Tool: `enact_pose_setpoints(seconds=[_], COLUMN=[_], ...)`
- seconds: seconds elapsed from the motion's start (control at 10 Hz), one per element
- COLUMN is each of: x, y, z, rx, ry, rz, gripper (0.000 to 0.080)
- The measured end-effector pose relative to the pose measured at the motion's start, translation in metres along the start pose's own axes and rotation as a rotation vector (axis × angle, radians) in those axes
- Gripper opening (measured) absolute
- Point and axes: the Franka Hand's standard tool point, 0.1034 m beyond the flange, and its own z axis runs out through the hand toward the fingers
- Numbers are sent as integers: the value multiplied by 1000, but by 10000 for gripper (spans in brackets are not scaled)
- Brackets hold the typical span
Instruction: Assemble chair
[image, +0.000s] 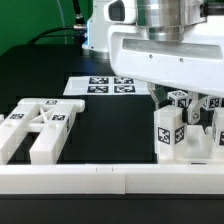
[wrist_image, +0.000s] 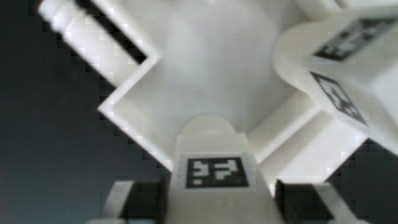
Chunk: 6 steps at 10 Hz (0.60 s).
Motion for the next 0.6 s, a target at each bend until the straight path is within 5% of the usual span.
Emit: enact_pose_setpoints(seconds=[0.3,0.5,0.6], x=[1,2,2], y=[0,1,1], z=[0,0,0], rx=[2,1,-9], ry=[3,4,12], rz=[-46,-157,-288], gripper=[290,611,639])
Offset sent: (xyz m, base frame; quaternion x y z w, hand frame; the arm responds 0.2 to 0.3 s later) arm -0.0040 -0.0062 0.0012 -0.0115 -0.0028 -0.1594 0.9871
